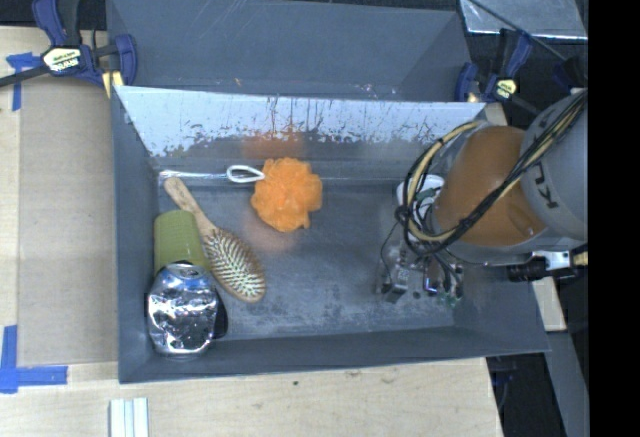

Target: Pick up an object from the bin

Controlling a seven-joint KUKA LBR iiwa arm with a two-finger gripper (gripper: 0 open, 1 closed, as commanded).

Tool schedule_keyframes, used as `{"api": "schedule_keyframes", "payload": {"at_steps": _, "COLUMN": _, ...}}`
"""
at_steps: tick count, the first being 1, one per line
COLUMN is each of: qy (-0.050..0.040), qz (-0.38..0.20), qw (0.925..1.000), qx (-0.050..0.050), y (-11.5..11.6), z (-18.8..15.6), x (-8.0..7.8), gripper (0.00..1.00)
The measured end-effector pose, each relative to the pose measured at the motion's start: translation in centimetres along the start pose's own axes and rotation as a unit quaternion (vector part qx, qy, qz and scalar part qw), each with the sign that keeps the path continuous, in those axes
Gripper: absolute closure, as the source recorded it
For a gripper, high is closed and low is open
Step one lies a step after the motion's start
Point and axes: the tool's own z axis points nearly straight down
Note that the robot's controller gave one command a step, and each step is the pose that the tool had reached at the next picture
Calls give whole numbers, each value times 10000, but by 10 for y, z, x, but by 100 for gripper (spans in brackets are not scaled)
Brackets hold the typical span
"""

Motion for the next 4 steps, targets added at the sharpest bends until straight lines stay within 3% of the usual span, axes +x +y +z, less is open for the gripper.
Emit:
{"api": "schedule_keyframes", "payload": {"at_steps": 1, "qy": -27, "qz": -1971, "qw": 9804, "qx": -8, "y": 41, "z": -17, "x": -1, "gripper": 100}}
{"api": "schedule_keyframes", "payload": {"at_steps": 2, "qy": -22, "qz": -1965, "qw": 9805, "qx": -1, "y": 40, "z": -17, "x": -1, "gripper": 0}}
{"api": "schedule_keyframes", "payload": {"at_steps": 3, "qy": -57, "qz": -2618, "qw": 9651, "qx": -11, "y": 105, "z": 8, "x": -48, "gripper": 0}}
{"api": "schedule_keyframes", "payload": {"at_steps": 4, "qy": -95, "qz": -3103, "qw": 9506, "qx": -3, "y": 79, "z": 7, "x": -88, "gripper": 0}}
